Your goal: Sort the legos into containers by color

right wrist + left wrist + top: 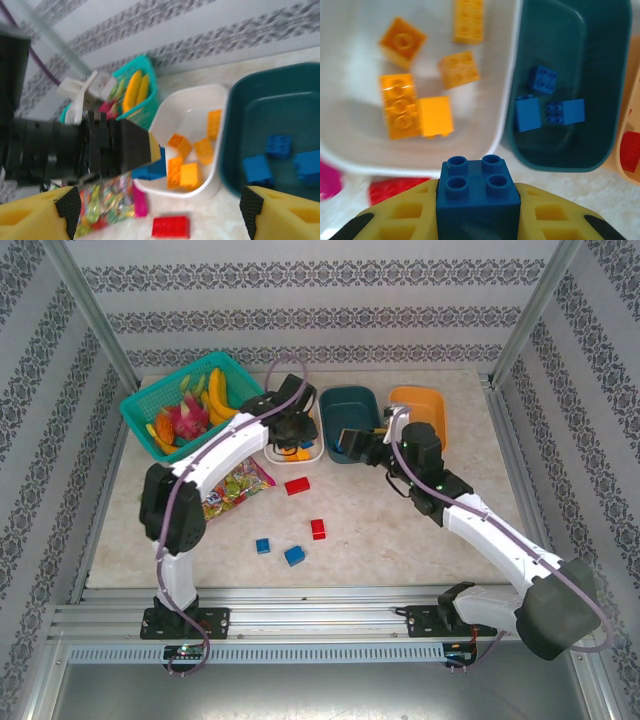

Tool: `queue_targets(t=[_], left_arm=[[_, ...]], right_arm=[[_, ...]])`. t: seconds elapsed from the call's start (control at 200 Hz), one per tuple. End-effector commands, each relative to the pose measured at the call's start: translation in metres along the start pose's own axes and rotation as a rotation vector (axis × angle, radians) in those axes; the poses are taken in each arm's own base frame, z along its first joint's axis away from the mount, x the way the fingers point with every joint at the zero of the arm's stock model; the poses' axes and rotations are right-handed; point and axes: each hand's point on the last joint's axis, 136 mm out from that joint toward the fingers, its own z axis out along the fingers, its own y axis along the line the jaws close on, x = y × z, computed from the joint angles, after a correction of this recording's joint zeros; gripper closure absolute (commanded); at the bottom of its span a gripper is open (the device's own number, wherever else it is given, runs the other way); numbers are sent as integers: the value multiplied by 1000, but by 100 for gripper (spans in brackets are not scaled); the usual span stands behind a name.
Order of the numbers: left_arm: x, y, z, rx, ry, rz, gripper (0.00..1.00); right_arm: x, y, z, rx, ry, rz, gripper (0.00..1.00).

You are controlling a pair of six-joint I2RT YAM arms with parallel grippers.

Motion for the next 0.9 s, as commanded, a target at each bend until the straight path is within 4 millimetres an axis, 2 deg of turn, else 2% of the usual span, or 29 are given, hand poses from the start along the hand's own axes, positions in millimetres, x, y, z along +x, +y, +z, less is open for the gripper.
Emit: queue_targets(t=[0.0,0.07,0.21,0.455,0.58,0.66,0.739,0.894], left_arm=[[-13,-47,14,128,-35,149,74],[-23,-66,29,169,-56,176,74],[-41,-98,57,247,-83,209,74],[-67,-129,111,381,-180,142,70],[-67,-144,135,467,-166,99,67],[-60,-147,151,495,-132,73,65],[-54,-142,162,479,-109,52,63],[-46,-135,172,452,-79,39,57]], right_arm=[[-31,-25,1,102,-102,82,15],[-36,-37,3,134,-106,112,15],[-43,-49,4,166,-112,145,15],[-40,-58,-4,178,-110,168,15],[-35,-65,-13,195,-108,173,15],[-34,-70,-20,200,-120,190,15],[-32,-72,-24,201,-120,194,15],[-30,-74,-28,204,-117,199,15]])
